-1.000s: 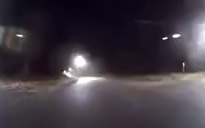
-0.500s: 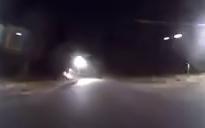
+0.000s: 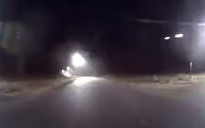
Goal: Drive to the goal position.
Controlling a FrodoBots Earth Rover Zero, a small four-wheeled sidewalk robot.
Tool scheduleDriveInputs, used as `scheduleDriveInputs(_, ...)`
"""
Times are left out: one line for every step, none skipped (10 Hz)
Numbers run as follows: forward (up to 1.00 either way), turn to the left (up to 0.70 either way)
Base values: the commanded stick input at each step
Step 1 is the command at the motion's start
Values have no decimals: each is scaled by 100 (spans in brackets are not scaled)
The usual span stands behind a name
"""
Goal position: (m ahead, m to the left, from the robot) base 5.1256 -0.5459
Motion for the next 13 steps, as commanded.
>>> scheduleDriveInputs(100,0)
scheduleDriveInputs(100,0)
scheduleDriveInputs(100,0)
scheduleDriveInputs(100,0)
scheduleDriveInputs(100,0)
scheduleDriveInputs(100,0)
scheduleDriveInputs(100,0)
scheduleDriveInputs(100,0)
scheduleDriveInputs(100,0)
scheduleDriveInputs(100,0)
scheduleDriveInputs(100,0)
scheduleDriveInputs(100,0)
scheduleDriveInputs(100,0)
